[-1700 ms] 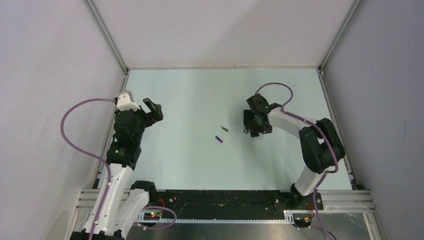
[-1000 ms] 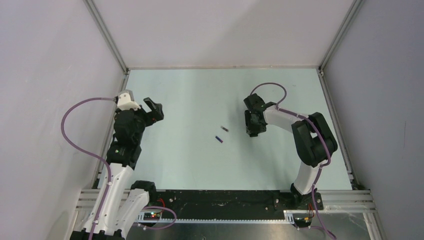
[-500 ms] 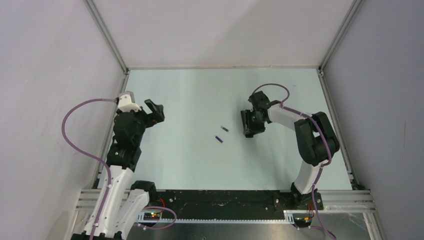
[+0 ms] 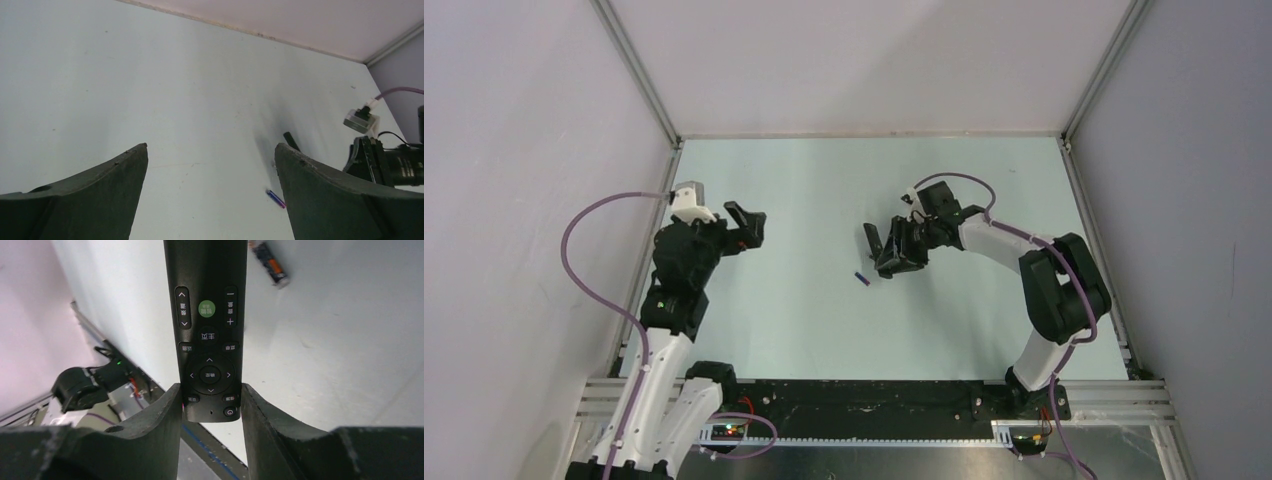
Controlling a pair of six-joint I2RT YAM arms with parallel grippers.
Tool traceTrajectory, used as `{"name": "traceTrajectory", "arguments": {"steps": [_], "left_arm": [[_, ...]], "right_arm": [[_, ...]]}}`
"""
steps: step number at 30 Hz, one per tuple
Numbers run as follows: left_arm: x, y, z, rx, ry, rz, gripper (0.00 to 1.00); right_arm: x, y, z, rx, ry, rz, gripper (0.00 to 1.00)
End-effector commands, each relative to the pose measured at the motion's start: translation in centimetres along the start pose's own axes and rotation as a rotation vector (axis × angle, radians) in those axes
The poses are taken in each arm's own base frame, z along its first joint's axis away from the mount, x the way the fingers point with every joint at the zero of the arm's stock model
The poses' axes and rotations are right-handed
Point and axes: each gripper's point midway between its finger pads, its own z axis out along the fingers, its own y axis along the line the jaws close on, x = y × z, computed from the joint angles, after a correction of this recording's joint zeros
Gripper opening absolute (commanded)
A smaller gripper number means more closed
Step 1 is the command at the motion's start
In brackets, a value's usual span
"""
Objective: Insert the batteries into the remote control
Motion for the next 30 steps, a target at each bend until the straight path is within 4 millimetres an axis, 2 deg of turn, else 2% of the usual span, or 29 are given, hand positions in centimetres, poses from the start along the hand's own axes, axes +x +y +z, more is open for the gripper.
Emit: {"name": "traceTrajectory", "arguments": {"steps": [1,5,10,17,25,30], "left_arm": [[0.3,-3.0,0.3,0.169,0.023,-0.015,1.0],[0.7,-5.3,0.3,0.271,0.085,-0.101,1.0],[0.1,-9.1,-0.3,0.395,0.199,-0.348,1.0],[-0.1,-13.0,-1.2,0.511,0.314,-0.451,1.0],[0.4,-14.2,-1.2,0.548,0.343,-0.476,1.0],[0.5,-14.5,-1.4,0.559,0.344,-0.494,1.0]], "right_arm": [[0.1,5.6,-1.1,-0.196,0.008,0.03,0.29],[0.4,8.7,-1.9,-0.312,0.034,0.036,0.29],[0.8,13.2,-3.9,-0.457,0.042,0.014,0.29],[1.8,18.8,-6.7,-0.646,0.058,-0.053,0.29],[3.3,22.7,-8.9,-0.757,0.083,-0.072,0.29],[4.1,24.0,-9.6,-0.795,0.101,-0.082,0.29]]}}
